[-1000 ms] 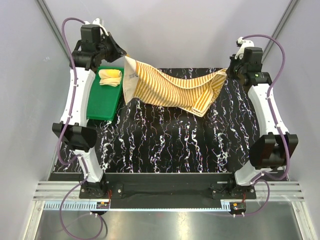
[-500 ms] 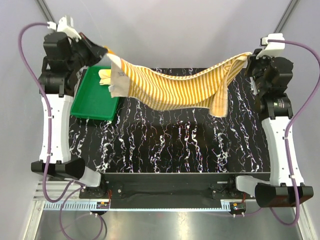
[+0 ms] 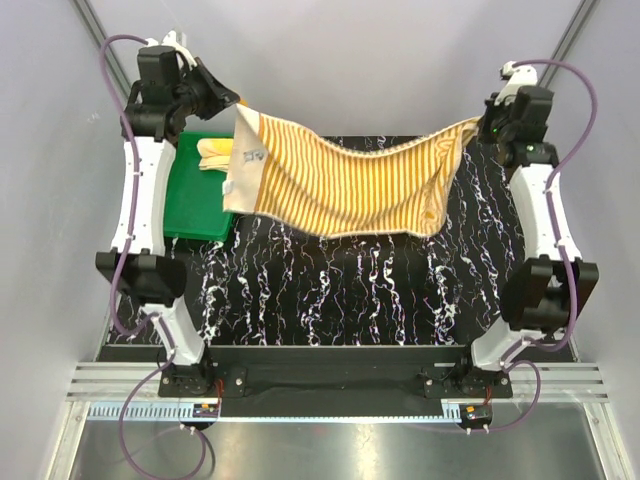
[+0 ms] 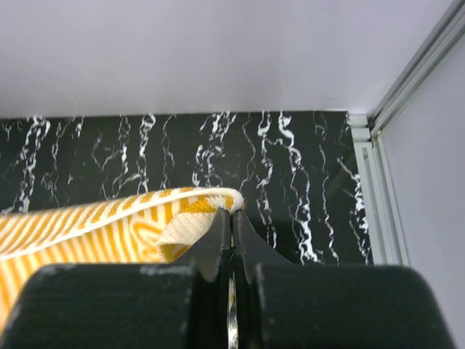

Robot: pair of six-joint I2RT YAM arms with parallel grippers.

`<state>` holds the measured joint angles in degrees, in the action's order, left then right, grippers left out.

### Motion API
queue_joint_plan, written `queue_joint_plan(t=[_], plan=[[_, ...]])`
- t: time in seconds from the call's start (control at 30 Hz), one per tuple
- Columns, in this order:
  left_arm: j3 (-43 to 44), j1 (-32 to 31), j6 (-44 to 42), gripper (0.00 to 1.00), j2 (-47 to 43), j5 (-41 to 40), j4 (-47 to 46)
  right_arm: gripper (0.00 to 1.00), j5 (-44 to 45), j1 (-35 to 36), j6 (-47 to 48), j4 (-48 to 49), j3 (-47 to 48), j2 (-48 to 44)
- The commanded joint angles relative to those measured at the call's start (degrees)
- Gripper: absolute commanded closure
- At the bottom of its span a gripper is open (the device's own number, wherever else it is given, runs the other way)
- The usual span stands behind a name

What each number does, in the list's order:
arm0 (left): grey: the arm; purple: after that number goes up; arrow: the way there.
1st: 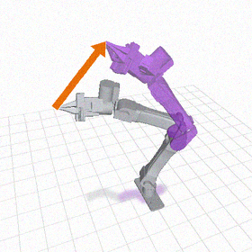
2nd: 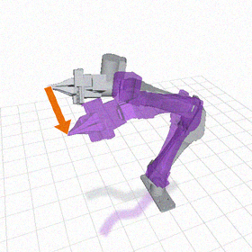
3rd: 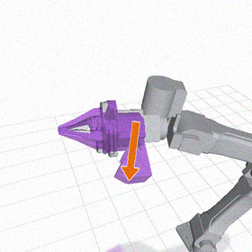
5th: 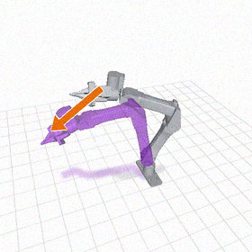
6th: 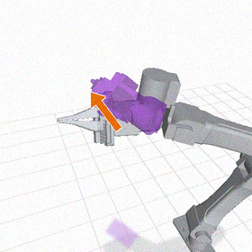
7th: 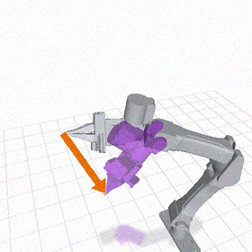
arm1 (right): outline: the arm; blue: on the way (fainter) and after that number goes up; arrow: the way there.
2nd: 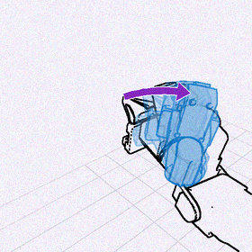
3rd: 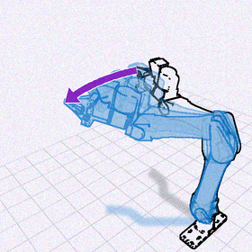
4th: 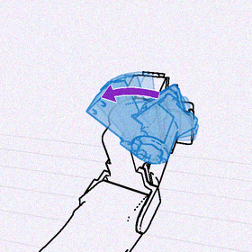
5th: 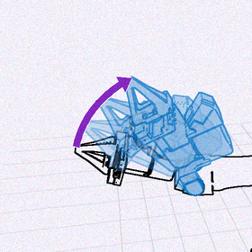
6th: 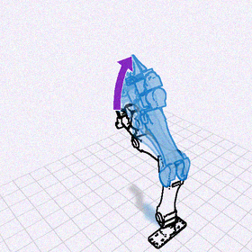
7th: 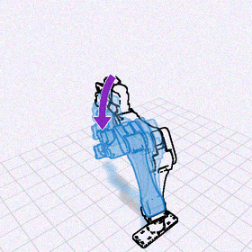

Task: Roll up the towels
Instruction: Flatten the towel

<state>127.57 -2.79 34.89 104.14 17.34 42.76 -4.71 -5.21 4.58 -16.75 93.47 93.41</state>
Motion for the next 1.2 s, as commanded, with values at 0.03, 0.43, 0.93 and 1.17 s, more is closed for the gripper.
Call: queue_joint_plan(t=[0.03, 0.43, 0.93, 1.17], plan=[[8.7, 0.2, 0.8, 1.00, 0.6, 4.9, -0.8, 1.00, -8.4, -3.3, 0.0, -1.2, 10.7, 0.4], [-46.4, 0.7, -3.8, 1.00, -34.0, 7.4, -9.2, 0.71, -15.9, -3.3, 0.0, 7.0, -30.6, -37.2], [-77.1, 0.7, -3.6, 0.95, -64.7, 2.6, 2.6, 0.00, -20.0, -3.2, -37.8, -5.8, -43.2, -56.9], [-77.6, 0.7, -4.7, 0.77, -66.1, -0.6, 3.2, 0.00, -12.5, -3.2, -35.5, -15.0, -37.7, -39.5]])
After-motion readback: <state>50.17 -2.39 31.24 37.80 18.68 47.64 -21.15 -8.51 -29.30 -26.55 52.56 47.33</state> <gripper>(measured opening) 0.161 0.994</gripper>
